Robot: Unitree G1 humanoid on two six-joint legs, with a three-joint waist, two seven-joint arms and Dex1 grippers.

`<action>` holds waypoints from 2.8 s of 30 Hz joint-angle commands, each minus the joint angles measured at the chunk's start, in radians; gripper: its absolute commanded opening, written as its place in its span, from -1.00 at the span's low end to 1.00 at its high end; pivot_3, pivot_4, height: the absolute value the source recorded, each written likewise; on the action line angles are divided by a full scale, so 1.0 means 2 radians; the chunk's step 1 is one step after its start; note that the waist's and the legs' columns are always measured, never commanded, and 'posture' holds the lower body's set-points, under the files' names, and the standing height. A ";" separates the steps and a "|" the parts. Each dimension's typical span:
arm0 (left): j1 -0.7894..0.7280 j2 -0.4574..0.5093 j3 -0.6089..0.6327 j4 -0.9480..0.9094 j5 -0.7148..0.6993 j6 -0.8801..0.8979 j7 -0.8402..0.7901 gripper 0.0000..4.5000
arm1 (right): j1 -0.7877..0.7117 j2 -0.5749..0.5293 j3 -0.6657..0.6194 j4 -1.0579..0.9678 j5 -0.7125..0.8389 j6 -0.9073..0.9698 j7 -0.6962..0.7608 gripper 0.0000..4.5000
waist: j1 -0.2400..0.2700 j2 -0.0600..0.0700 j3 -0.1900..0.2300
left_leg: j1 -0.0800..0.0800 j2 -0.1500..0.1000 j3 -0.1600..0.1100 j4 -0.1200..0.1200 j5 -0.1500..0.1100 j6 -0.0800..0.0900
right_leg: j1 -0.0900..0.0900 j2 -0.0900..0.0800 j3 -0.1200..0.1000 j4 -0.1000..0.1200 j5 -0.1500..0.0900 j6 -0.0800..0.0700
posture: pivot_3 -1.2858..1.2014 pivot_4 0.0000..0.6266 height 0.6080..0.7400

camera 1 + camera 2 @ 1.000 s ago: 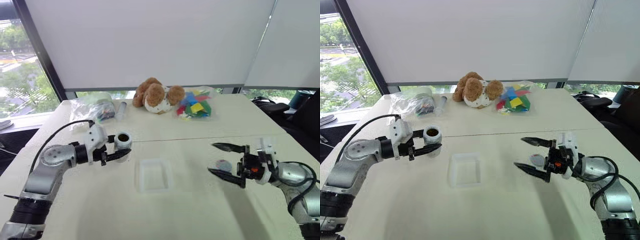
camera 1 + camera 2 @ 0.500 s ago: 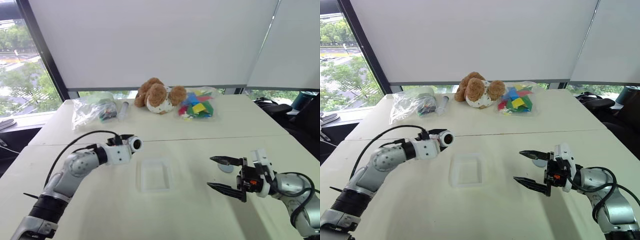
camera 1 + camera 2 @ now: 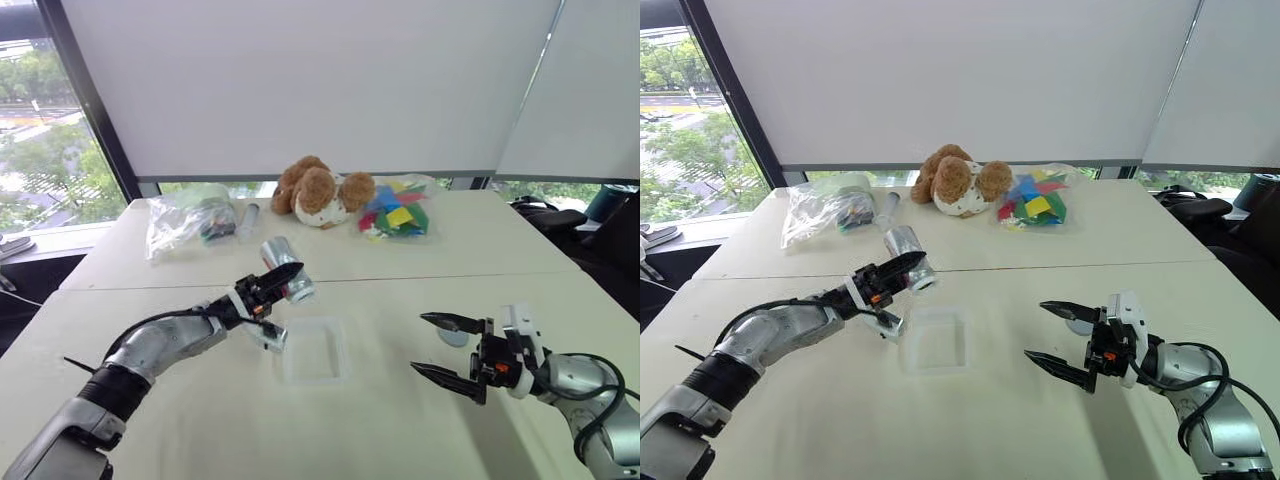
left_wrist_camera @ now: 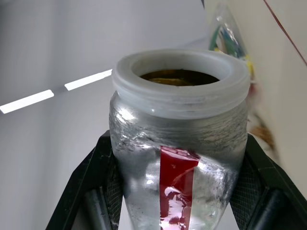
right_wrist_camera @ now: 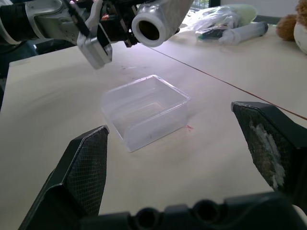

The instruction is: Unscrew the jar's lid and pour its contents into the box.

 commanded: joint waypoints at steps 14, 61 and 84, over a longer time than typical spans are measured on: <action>-0.036 0.000 -0.113 0.078 0.173 0.183 0.223 -0.03 | -0.005 0.017 0.006 -0.012 -0.003 -0.019 -0.018 0.99 | 0.000 0.000 0.000 | 0.000 0.000 0.002 0.000 0.000 0.000 | 0.000 0.000 0.000 0.001 0.000 0.000 | 0.03 -0.52 1.00; 0.311 -0.095 0.428 -0.020 -0.929 0.252 -0.435 -0.03 | -0.110 0.075 0.055 0.049 0.011 -0.062 0.051 0.99 | 0.000 0.000 -0.001 | 0.001 0.001 -0.002 0.001 0.000 0.000 | 0.001 0.000 -0.001 0.001 0.000 0.000 | 0.03 -0.52 1.00; 0.460 -0.014 0.485 -0.100 -0.904 0.262 -0.621 0.98 | 0.028 -0.051 -0.072 0.024 0.034 -0.033 0.083 1.00 | 0.000 0.000 -0.001 | 0.002 0.002 -0.001 0.000 0.000 0.000 | 0.002 -0.001 0.000 -0.002 -0.002 -0.004 | 0.03 -0.52 1.00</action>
